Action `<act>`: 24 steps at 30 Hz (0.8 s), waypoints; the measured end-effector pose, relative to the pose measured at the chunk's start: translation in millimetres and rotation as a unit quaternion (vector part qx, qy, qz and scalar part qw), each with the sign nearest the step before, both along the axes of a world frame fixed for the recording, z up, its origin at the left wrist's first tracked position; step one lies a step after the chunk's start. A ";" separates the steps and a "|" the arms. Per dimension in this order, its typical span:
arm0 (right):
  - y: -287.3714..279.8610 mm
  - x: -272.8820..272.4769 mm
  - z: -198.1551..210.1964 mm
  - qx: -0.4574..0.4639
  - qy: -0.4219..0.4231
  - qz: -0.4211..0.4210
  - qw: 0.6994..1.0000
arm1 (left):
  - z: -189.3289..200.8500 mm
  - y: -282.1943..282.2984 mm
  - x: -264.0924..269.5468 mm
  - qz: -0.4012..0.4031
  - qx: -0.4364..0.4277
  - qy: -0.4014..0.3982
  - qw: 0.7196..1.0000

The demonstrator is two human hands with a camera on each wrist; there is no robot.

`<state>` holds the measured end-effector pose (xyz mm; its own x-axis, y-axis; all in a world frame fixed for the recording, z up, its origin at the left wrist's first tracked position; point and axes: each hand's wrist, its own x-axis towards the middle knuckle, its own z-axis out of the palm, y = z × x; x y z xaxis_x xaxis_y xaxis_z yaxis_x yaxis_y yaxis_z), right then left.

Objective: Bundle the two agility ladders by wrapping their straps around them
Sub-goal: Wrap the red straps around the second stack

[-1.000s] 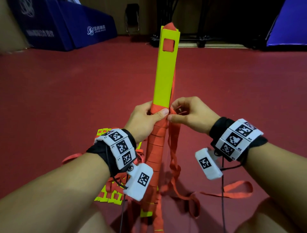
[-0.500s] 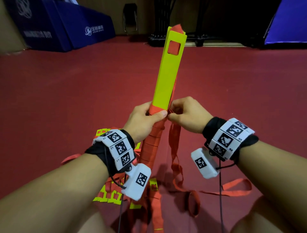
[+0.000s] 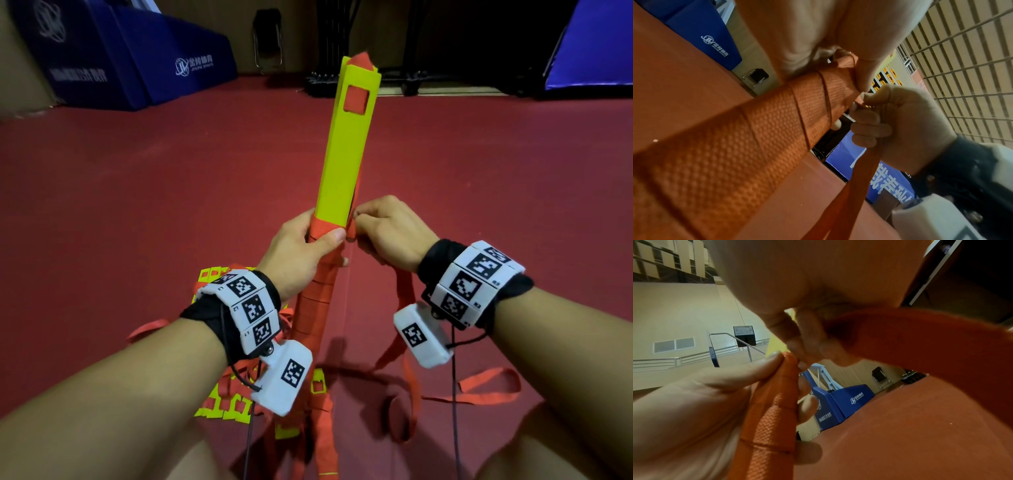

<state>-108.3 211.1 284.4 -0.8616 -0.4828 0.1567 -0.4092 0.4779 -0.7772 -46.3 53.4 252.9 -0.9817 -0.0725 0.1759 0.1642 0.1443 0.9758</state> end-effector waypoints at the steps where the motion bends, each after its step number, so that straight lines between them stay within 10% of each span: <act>1: 0.4 0.5 0.6 -0.001 0.003 0.006 1.000 | 0.2 0.8 0.4 0.000 0.000 -0.001 1.000; 11: -0.6 2.7 4.0 0.027 0.085 -0.044 0.995 | -5.3 5.9 -3.2 -0.009 -0.114 -0.018 0.993; 24: -4.0 0.6 1.9 0.023 0.028 -0.028 0.999 | 0.7 14.7 1.1 -0.027 0.005 -0.016 1.000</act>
<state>-107.7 207.1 286.3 -0.8781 -0.4418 0.1838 -0.4227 0.5361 -0.7307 -45.2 68.2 253.6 -0.9892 -0.0212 0.1447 0.1409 0.1264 0.9819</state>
